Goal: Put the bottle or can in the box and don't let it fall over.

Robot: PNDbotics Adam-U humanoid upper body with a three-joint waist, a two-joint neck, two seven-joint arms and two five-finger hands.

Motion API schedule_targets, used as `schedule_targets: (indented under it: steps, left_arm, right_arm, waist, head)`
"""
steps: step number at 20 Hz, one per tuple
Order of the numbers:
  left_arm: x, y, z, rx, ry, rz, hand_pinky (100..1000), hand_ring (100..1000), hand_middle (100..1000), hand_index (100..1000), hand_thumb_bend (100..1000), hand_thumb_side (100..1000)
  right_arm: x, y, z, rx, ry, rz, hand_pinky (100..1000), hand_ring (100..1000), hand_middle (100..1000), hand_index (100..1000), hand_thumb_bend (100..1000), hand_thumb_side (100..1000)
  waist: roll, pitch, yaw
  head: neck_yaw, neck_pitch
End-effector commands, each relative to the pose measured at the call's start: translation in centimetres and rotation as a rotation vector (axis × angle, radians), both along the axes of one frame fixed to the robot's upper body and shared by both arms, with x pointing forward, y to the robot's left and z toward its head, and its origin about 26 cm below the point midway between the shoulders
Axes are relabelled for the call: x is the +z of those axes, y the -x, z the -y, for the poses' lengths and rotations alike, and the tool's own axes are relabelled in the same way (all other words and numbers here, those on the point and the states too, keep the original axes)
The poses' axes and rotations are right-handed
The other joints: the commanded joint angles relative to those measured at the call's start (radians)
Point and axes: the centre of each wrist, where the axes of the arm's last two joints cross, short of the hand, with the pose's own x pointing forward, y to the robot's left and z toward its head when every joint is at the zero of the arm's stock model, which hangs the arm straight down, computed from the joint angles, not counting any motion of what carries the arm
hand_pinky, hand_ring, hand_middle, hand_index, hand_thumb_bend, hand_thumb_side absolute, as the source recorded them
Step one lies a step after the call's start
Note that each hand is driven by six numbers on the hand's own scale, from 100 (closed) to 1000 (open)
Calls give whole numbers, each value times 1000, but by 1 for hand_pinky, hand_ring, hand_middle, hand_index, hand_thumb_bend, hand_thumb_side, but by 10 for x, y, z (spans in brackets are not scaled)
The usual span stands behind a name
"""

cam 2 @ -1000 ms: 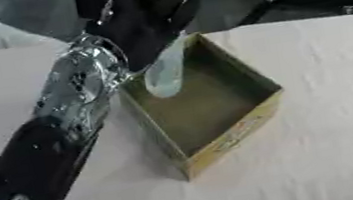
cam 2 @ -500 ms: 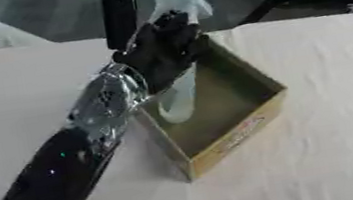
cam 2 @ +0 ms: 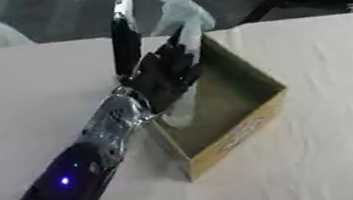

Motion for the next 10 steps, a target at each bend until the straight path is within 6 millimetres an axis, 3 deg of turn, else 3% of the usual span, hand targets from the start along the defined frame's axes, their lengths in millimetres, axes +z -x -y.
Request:
schedule_targets:
  steps: [1, 10]
  left_arm:
    - [-1, -2, 4, -1, 3, 5, 100, 100, 100, 885, 877, 561]
    - [-15, -9, 1, 42, -3, -41, 100, 100, 100, 884, 877, 552]
  right_arm:
    - [9, 3, 2, -8, 34, 25, 884, 1000, 1000, 1000, 100, 675]
    - [3, 9, 4, -29, 38, 26, 884, 1000, 1000, 1000, 100, 669]
  waist:
    - [-7, -18, 4]
    - [-22, -20, 15]
  head:
    - [-10, -16]
    - [-27, -5]
